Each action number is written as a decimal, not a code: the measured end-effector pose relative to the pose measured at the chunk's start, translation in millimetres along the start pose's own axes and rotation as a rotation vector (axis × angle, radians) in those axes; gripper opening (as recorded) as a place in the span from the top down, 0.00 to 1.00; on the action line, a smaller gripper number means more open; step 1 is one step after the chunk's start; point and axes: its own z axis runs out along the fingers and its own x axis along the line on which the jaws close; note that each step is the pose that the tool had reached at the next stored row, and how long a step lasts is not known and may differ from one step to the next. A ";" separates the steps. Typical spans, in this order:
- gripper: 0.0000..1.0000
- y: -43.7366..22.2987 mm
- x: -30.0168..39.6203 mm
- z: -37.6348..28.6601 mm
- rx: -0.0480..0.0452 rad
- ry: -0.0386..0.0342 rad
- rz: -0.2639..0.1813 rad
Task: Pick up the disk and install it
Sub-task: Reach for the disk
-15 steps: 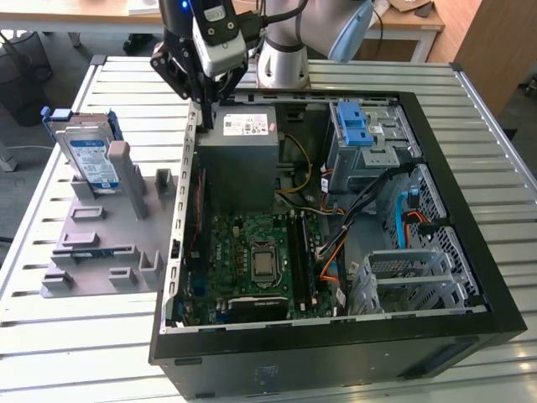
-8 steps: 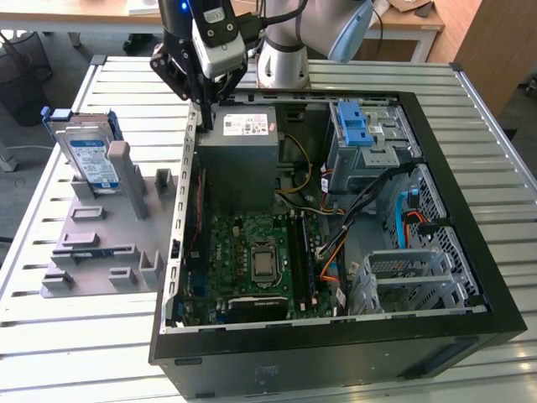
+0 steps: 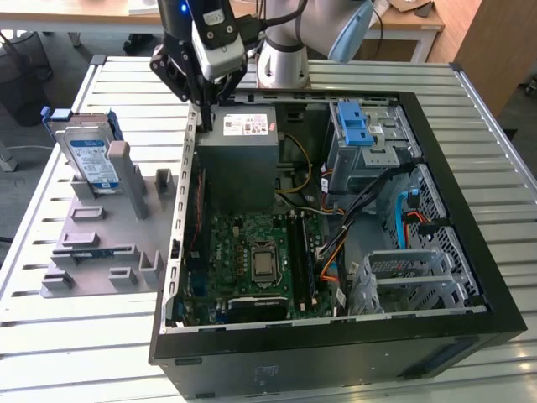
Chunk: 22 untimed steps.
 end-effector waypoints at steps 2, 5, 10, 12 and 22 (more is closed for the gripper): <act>0.89 0.0 0.2 0.4 0.0000 0.0000 0.000; 0.89 -0.1 0.4 1.3 -0.0001 0.0003 0.000; 0.89 -0.2 0.7 3.1 0.0002 0.0016 0.000; 0.89 -0.2 0.9 3.6 0.0002 0.0018 0.000; 0.89 -0.4 1.6 6.6 0.0003 0.0040 0.000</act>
